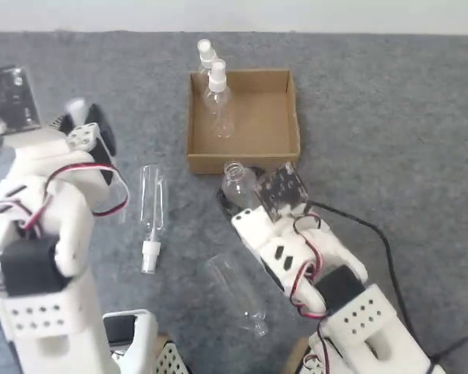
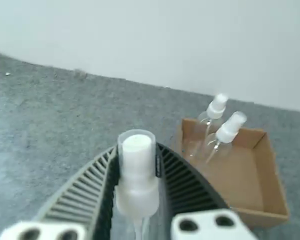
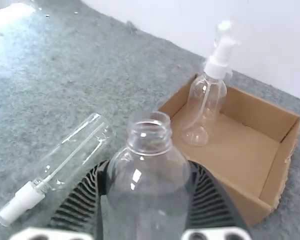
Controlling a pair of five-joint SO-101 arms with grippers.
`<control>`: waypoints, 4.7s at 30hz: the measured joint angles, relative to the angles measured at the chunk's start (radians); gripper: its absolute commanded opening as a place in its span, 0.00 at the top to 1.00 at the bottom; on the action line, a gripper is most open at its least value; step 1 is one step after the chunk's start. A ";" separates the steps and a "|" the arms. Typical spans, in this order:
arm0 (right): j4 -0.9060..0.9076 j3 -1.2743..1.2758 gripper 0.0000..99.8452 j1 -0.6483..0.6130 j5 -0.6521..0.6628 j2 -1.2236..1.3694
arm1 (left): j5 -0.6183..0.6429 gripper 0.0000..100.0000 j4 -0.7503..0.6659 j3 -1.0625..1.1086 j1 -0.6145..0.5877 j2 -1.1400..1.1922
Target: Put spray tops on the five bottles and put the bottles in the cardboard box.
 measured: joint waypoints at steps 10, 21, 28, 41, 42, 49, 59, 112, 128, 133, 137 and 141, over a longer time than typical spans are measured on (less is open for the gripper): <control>-0.089 0.086 0.96 -0.017 0.000 -0.048 | 0.153 0.99 -0.081 0.000 0.095 -0.107; -0.123 0.127 0.96 -0.115 0.000 -0.051 | 0.279 0.99 -0.155 0.000 0.181 -0.127; -0.123 0.127 0.96 -0.129 0.000 -0.051 | 0.295 0.99 -0.192 0.000 0.244 -0.127; -0.123 0.127 0.96 -0.155 0.000 -0.051 | 0.295 0.99 -0.199 0.015 0.328 -0.127; -0.123 0.127 0.96 -0.153 0.000 -0.051 | 0.295 0.99 -0.199 0.023 0.328 -0.127; -0.127 0.127 0.96 -0.155 0.000 -0.051 | 0.295 0.99 -0.236 0.091 0.328 -0.127; -0.138 0.127 0.96 -0.155 0.000 -0.051 | 0.295 0.99 -0.236 0.103 0.330 -0.127; -0.186 0.129 0.96 -0.114 0.066 -0.052 | 0.098 0.81 -0.196 0.351 0.545 -0.129; -0.186 0.129 0.96 -0.114 0.066 -0.052 | 0.097 0.81 -0.176 0.310 0.506 -0.127; -0.186 0.129 0.96 -0.114 0.066 -0.052 | 0.097 0.82 -0.149 0.239 0.465 -0.129; -0.186 0.135 0.96 -0.114 0.066 -0.054 | 0.097 0.82 -0.118 0.195 0.411 -0.129; -0.186 0.161 0.96 -0.115 0.066 -0.054 | 0.097 0.82 -0.114 0.184 0.333 -0.129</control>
